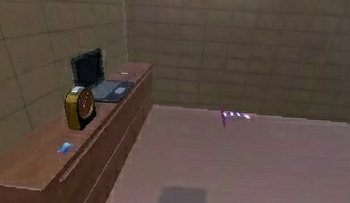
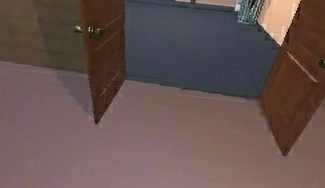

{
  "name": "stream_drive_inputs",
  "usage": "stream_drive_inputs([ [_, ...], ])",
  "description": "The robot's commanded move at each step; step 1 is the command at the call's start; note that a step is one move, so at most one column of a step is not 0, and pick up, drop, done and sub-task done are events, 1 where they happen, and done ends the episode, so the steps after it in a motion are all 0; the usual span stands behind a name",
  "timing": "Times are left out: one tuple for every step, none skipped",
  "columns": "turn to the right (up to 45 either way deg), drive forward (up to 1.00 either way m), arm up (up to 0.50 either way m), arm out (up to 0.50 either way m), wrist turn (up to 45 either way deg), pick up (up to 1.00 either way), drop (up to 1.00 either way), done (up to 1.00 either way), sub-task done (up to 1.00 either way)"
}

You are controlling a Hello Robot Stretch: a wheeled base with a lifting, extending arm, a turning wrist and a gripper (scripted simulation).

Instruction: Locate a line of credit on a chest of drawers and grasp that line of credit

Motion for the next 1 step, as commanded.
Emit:
stream_drive_inputs([
  [45.0, 0.0, 0.0, 0.0, 0.0, 0.0, 0.0, 0.0, 0.0],
])
